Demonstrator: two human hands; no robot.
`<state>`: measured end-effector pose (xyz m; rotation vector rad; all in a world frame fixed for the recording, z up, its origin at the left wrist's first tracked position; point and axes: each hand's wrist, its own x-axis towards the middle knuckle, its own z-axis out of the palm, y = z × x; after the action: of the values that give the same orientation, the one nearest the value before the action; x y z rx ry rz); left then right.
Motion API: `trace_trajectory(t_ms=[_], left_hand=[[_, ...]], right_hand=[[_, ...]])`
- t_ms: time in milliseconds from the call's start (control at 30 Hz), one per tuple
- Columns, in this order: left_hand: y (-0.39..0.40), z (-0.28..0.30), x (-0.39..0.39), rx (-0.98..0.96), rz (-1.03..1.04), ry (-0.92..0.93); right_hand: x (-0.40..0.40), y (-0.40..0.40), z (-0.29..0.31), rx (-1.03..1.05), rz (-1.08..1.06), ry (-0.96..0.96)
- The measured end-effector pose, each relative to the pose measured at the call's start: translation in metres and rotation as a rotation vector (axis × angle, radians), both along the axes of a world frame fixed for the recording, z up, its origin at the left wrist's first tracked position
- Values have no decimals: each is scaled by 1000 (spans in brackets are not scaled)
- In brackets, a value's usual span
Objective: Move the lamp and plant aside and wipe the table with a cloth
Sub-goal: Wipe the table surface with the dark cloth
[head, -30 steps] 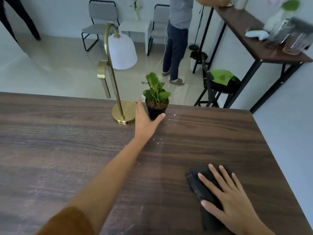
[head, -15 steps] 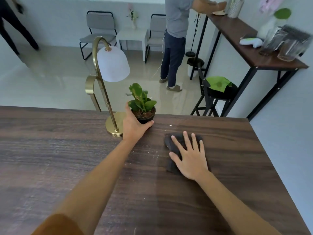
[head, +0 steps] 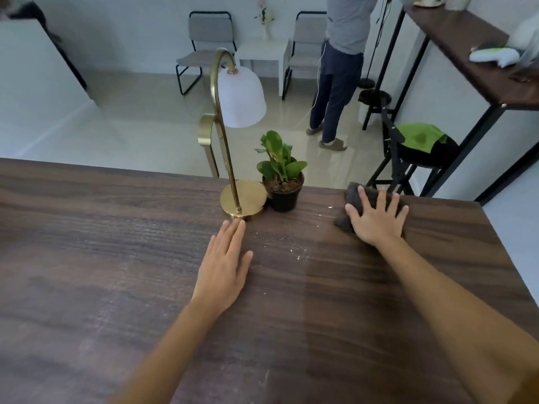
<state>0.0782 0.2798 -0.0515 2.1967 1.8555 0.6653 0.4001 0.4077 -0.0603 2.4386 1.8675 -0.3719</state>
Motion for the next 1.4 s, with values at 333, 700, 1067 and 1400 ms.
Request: trace_trajectory(t_ms=[333, 700, 1067, 1400], left_hand=[[-82, -18, -77, -197, 370, 211], [-70, -22, -60, -247, 359, 200], [-144, -12, -115, -216, 348, 89], [-171, -24, -130, -204, 397, 141]], right_hand=[[-66, -219, 1, 105, 859, 165], [-106, -75, 3, 36, -57, 5], [-59, -271, -3, 165, 678, 40], [-239, -116, 6, 42, 176, 27]])
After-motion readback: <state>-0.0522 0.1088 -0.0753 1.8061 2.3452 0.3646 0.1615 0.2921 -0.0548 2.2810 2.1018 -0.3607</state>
